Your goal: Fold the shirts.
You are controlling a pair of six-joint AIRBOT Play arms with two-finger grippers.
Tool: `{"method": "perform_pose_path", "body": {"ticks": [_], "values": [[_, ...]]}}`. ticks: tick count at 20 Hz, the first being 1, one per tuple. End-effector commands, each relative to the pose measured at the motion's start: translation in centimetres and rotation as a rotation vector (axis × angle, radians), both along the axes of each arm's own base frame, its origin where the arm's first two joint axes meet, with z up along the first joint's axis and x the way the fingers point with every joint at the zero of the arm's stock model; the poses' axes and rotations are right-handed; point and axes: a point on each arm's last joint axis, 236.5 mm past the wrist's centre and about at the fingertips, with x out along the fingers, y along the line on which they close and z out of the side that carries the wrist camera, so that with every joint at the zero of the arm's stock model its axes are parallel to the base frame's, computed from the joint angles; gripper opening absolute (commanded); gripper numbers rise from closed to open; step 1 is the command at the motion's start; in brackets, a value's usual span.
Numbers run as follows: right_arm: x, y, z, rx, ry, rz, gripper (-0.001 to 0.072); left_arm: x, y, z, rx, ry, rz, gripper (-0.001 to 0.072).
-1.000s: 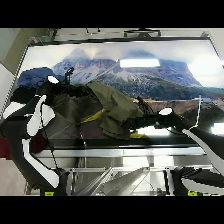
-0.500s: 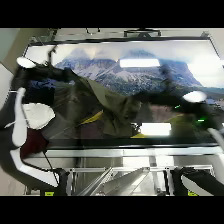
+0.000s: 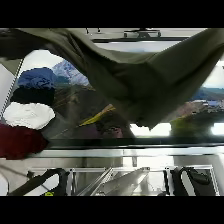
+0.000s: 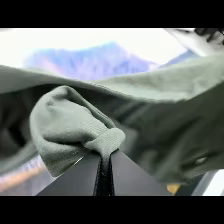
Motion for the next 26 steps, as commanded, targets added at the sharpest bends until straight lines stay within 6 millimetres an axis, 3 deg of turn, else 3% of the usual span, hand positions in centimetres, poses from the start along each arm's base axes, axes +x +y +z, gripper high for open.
{"method": "perform_pose_path", "body": {"ticks": [1,2,4,8,10,12,13,14,15,16,18,20,23,26], "values": [[-1.7,-1.1,2.8,-0.054,-0.089,-0.101,0.0025,-5.6,-0.6,3.7,0.014,-0.141,0.015,0.0027],[0.0,-1.2,1.5,-0.060,-0.036,-0.077,0.0025,-5.2,-0.4,2.9,0.008,-0.126,0.026,0.0027],[4.4,-1.4,-2.7,-0.072,0.133,0.011,0.0025,-2.9,-0.1,-0.9,-0.017,-0.031,0.042,0.0027],[15.4,-3.4,-14.7,-0.052,0.512,0.083,0.0025,4.3,1.4,-14.3,-0.056,0.255,0.094,0.0025],[20.3,-4.9,-22.3,-0.063,0.701,0.058,0.0025,6.5,1.9,-21.4,-0.037,0.369,0.087,0.0024],[24.2,-6.3,-28.4,-0.007,0.839,0.023,0.0028,8.3,2.4,-27.5,-0.026,0.463,0.095,0.0016],[25.5,-7.0,-30.9,0.036,0.902,0.010,0.0111,8.8,3.1,-29.9,-0.014,0.514,0.110,0.0058],[26.5,-7.7,-32.9,0.078,0.957,-0.004,0.0322,9.0,4.0,-32.0,0.012,0.564,0.121,0.0306],[26.7,-8.6,-34.0,0.104,0.993,-0.012,0.0393,9.3,5.5,-33.8,0.035,0.629,0.155,0.0528],[26.4,-9.6,-34.4,0.118,1.014,-0.019,0.0392,9.4,7.1,-35.2,0.054,0.701,0.197,0.0713],[24.8,-12.2,-34.2,0.145,1.063,-0.040,0.0393,9.1,9.6,-36.7,0.056,0.826,0.235,0.0713],[21.5,-15.4,-35.9,0.108,1.194,-0.092,0.0392,9.0,10.6,-38.2,0.035,0.900,0.225,0.0712],[14.7,-18.6,-41.3,0.075,1.469,-0.220,0.0391,10.8,10.7,-41.5,0.028,0.925,0.255,0.0712],[8.2,-18.3,-46.5,0.125,1.671,-0.323,0.0392,13.5,10.2,-44.6,0.015,0.942,0.308,0.0711]]}}
